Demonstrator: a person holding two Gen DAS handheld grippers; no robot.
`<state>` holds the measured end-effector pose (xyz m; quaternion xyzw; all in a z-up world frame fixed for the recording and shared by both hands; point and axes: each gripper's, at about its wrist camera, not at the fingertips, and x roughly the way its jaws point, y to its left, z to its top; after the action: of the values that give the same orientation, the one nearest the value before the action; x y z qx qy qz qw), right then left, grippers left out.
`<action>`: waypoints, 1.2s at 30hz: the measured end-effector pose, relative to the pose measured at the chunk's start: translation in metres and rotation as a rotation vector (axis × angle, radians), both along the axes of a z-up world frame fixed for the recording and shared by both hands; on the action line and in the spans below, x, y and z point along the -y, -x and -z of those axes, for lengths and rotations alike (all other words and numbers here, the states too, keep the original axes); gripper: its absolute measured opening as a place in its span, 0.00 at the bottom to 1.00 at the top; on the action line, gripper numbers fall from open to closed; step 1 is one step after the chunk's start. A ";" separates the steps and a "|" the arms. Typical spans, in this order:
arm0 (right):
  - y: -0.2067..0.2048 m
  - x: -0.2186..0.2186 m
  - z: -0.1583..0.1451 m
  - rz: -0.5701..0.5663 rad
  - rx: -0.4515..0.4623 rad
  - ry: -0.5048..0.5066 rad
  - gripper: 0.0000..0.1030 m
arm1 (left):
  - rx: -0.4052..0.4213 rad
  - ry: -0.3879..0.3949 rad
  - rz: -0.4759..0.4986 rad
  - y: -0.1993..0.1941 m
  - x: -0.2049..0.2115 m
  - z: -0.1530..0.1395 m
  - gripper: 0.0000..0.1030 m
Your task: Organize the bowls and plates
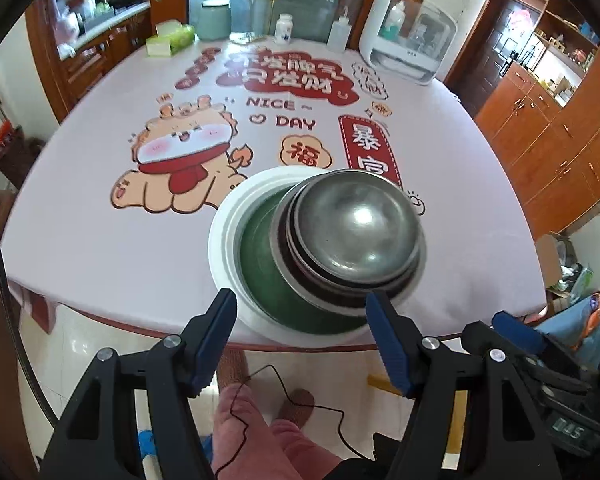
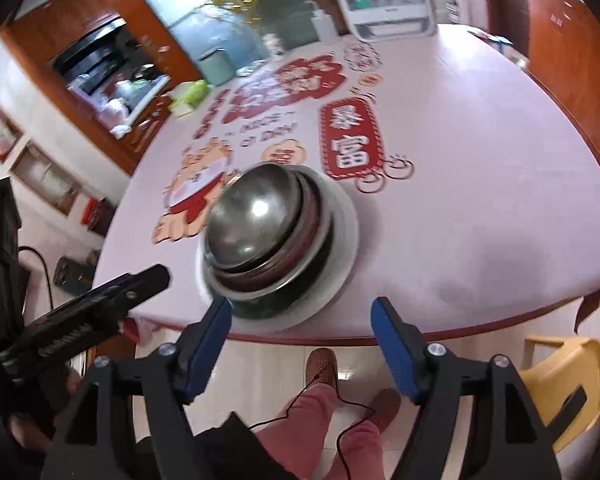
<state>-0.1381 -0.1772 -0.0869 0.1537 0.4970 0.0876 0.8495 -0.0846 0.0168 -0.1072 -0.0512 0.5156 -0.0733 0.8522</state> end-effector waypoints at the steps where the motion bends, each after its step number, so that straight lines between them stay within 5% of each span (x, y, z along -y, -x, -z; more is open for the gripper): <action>1: 0.003 0.000 -0.005 -0.014 0.009 0.011 0.79 | 0.018 -0.014 -0.006 0.006 0.003 -0.004 0.64; 15: 0.043 0.003 -0.058 -0.052 0.106 0.069 0.91 | 0.201 -0.046 -0.061 0.058 0.013 -0.071 0.78; 28: 0.057 -0.008 -0.062 0.011 0.121 0.113 1.00 | 0.272 -0.100 -0.095 0.073 0.007 -0.079 0.99; 36: 0.055 -0.018 -0.060 -0.009 0.121 0.113 1.00 | 0.284 -0.115 -0.143 0.081 -0.005 -0.082 0.99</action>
<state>-0.1933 -0.1592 -0.0267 0.0977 0.4495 0.0725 0.8849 -0.1658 0.0217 -0.0252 -0.0279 0.3882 0.0106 0.9211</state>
